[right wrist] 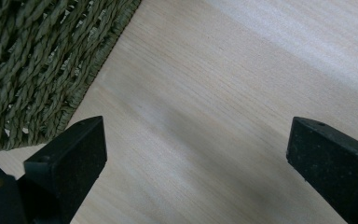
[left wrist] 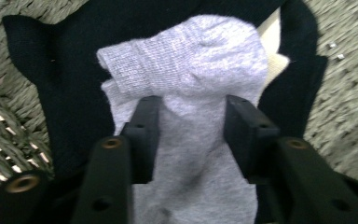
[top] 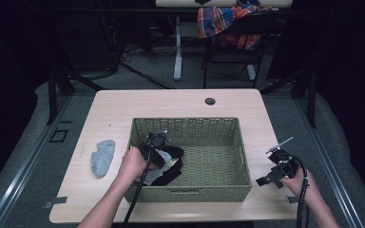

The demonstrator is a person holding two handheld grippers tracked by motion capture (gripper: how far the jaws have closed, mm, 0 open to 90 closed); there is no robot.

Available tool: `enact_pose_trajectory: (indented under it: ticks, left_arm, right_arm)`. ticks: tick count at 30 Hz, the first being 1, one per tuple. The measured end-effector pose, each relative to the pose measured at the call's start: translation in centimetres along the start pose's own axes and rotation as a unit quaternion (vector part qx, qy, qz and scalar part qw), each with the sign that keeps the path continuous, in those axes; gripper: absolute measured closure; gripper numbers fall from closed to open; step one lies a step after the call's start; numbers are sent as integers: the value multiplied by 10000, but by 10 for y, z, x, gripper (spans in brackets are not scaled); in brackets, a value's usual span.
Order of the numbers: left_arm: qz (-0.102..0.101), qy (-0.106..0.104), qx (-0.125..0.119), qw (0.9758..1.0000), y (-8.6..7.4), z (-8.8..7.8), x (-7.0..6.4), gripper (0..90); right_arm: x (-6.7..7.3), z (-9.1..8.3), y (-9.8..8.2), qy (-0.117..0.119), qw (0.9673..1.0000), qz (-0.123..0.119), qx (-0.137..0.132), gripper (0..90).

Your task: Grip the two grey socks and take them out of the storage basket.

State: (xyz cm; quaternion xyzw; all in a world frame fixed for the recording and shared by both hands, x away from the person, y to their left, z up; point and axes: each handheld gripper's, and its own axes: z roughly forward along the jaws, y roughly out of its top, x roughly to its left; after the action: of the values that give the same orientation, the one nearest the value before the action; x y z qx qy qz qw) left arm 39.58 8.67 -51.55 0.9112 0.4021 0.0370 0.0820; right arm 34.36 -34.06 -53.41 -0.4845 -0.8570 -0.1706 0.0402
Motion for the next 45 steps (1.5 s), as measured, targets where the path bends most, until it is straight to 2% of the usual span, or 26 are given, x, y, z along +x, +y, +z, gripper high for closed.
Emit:
enact_pose_trajectory:
  ticks: [10,11,14,17,19,21,22,26,27,28,29,30,31,33,38,39,41,45]
  left_arm:
    - [158,107,-42,9998,-1,0,-3,808]
    - [195,95,-62,9997,-1,-2,-3,834]
    - [216,108,-143,9996,-2,-7,-2,843]
    - [245,88,-266,9993,-5,-15,-1,852]
    - [254,46,-369,9990,-6,-21,0,858]
    - [287,33,-458,9985,-7,-28,0,859]
    - [282,15,-512,9983,-8,-30,1,859]
    - [311,-20,-758,9966,-10,-45,1,860]
    - [296,-33,-836,9961,-10,-48,1,860]
    - [301,-37,-867,9958,-10,-50,2,860]
    - [310,-33,-927,9952,-11,-54,2,860]
    - [298,-30,-1002,9945,-11,-57,2,860]
    - [297,-56,-1018,9943,-12,-60,3,860]
    - [298,-52,-1093,9935,-13,-64,3,860]
    - [244,-33,-1284,9914,-15,-74,7,861]
    - [232,-15,-1346,9906,-15,-76,8,861]
    - [233,-17,-1404,9898,-16,-80,9,861]
    - [246,-21,-1540,9878,-19,-88,10,861]
  right_arm:
    - [0,0,0,-8,10000,-4,5,46]
    - [2,1,-1,-27,9999,81,-121,46]
    - [2,1,-1,41,9998,132,-173,46]
    - [-2,-1,0,-49,9999,-60,83,46]
    - [0,1,0,32,10000,44,-38,46]
    - [-1,0,0,3,10000,6,8,46]
    - [0,0,0,60,10000,30,-19,46]
    - [-3,-1,0,-65,9999,-81,105,45]
    - [-1,3,-3,-2,9998,145,-165,45]
    - [-1,3,-3,-2,9998,145,-165,45]
    - [-1,2,-2,-9,9999,92,-92,45]
    - [-3,-1,0,-60,9999,-82,128,45]
    - [-3,-1,0,-66,9998,-112,154,45]
    - [-2,0,-1,-60,10000,-34,58,45]
    - [-3,0,-1,-62,9999,-65,101,45]
    - [-2,1,-1,-35,10000,11,19,45]
    - [-3,0,0,-85,9998,-79,153,45]
    - [-2,1,0,9,10000,-5,72,45]
